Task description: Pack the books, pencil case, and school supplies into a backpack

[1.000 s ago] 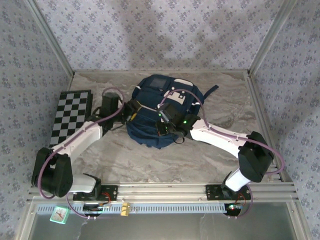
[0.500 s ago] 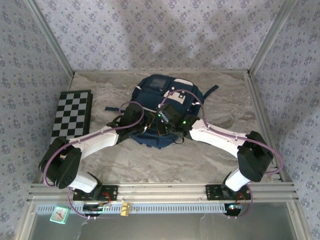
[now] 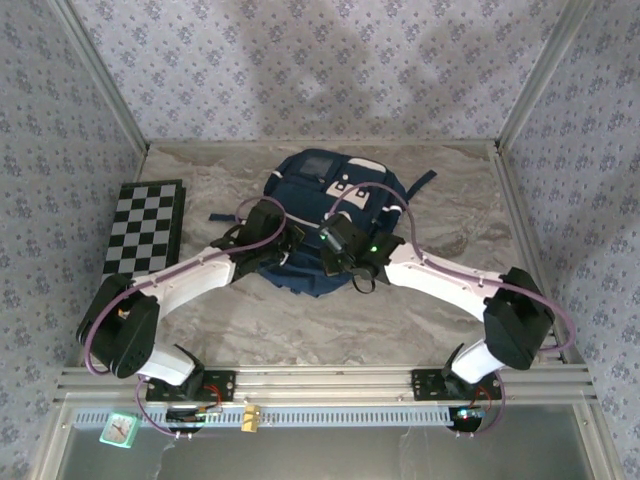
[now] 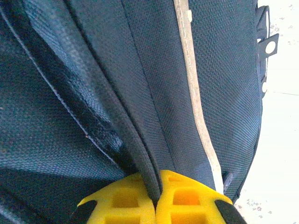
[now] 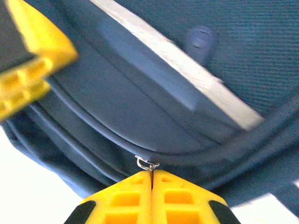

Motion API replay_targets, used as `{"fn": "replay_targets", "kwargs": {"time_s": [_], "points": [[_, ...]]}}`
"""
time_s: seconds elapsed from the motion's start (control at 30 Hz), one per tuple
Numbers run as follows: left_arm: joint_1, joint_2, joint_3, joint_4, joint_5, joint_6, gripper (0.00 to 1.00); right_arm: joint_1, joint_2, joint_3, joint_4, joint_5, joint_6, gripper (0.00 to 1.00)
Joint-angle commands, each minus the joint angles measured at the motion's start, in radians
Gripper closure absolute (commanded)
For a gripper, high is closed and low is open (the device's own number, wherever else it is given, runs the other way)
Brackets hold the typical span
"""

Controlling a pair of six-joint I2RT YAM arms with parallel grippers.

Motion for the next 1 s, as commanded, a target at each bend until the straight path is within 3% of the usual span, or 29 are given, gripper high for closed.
{"fn": "replay_targets", "kwargs": {"time_s": [0.0,0.43,0.63,0.7,0.8,0.9,0.97], "points": [[0.056,-0.022,0.041,-0.052,-0.058,0.110,1.00,-0.032,-0.059,-0.045,-0.176,0.072,-0.032,1.00],[0.081,0.020,0.065,-0.061,0.060,0.241,1.00,-0.267,-0.037,-0.055,-0.032,0.054,-0.200,1.00],[0.082,0.019,0.086,-0.089,0.067,0.287,1.00,-0.297,-0.022,-0.018,-0.033,0.067,-0.214,1.00],[0.081,0.020,0.106,-0.107,0.074,0.310,1.00,-0.297,-0.035,-0.015,-0.029,0.020,-0.214,1.00],[0.077,0.002,0.110,-0.115,0.079,0.328,0.98,-0.293,-0.086,-0.032,0.003,-0.069,-0.228,0.92],[0.077,-0.006,0.118,-0.132,0.075,0.355,0.95,-0.284,-0.142,-0.059,0.017,-0.086,-0.225,0.79],[0.078,-0.002,0.132,-0.159,0.068,0.374,0.94,-0.287,-0.168,-0.080,0.021,-0.107,-0.220,0.75]]}}
